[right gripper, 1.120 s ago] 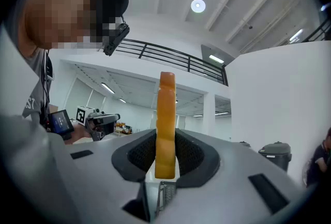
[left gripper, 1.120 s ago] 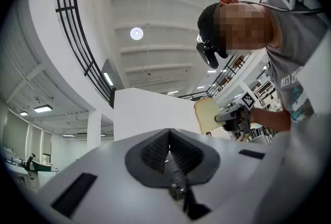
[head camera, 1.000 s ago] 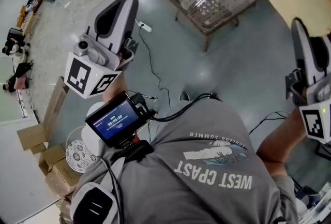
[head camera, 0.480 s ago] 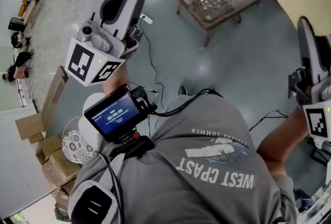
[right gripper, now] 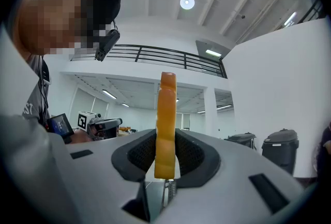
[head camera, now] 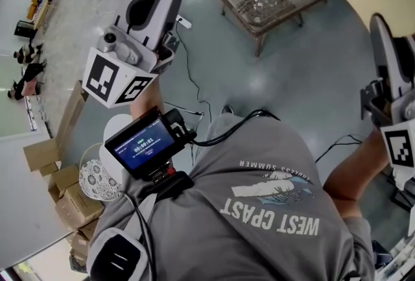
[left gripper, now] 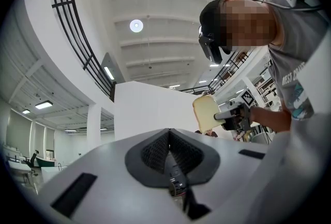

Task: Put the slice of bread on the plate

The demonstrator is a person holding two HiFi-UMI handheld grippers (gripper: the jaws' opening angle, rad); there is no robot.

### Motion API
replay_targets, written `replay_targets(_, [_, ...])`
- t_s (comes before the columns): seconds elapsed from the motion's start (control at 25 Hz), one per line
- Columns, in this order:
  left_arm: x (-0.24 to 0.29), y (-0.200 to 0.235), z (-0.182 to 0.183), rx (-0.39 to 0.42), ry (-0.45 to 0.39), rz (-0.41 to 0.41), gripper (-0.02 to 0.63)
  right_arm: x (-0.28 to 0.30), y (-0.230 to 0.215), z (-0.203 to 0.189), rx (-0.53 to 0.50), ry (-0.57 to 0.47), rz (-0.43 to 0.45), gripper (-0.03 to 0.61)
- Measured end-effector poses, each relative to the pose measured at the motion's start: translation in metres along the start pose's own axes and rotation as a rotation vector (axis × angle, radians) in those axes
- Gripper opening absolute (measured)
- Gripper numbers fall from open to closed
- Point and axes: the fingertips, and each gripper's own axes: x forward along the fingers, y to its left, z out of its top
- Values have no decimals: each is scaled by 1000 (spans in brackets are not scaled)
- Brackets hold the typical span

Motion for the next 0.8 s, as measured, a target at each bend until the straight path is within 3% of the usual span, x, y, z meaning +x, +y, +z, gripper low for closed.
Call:
replay_targets(0.28, [-1, -2, -7, -5, 15, -5, 8, 7, 0, -9, 13, 7, 7, 84])
replay_targets(0.52, [-16, 37, -3, -21, 2, -17, 8, 42, 23, 5, 10, 14, -3, 84])
replay_targets(0.8, [-13, 27, -3, -32, -8, -54, 8, 29, 27, 5, 14, 12, -38, 84])
